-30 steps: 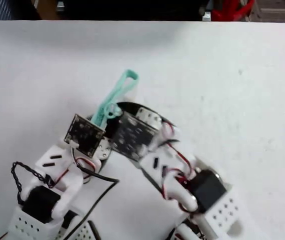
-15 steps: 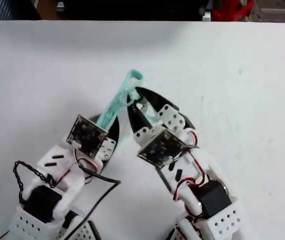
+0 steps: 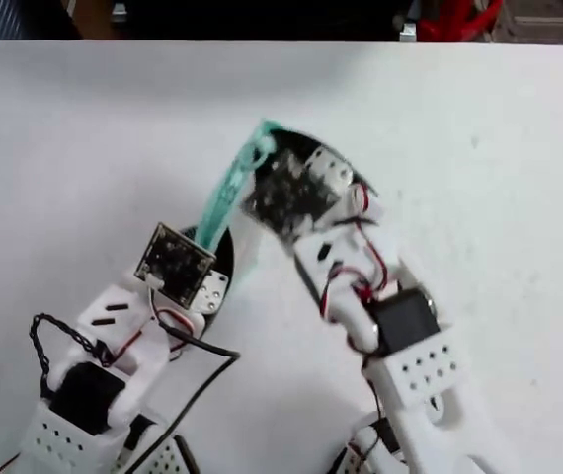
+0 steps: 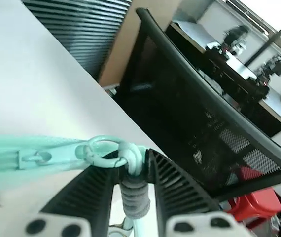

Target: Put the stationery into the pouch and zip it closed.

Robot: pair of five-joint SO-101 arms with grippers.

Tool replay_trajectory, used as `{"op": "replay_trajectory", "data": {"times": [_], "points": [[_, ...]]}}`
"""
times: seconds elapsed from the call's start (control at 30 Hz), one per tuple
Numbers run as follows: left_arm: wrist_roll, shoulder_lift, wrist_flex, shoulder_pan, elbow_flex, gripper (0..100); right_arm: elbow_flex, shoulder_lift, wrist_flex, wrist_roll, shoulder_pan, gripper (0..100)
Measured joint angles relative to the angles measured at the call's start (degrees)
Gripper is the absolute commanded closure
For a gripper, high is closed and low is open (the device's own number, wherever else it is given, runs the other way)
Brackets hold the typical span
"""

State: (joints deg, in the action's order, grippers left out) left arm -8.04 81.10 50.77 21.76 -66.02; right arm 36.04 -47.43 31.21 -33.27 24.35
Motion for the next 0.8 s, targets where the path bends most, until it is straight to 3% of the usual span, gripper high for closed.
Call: {"op": "replay_trajectory", "data": {"times": [0.3,0.8], "points": [[0.0,-0.09,-0.53,0.18,-0.88,98,-2.9,2.9,4.4,-0.18,-2.64,98.1],[0.79,-1.23,-10.81,0.09,-2.02,98,-3.08,-3.52,16.18,-0.18,2.73,98.1]]}}
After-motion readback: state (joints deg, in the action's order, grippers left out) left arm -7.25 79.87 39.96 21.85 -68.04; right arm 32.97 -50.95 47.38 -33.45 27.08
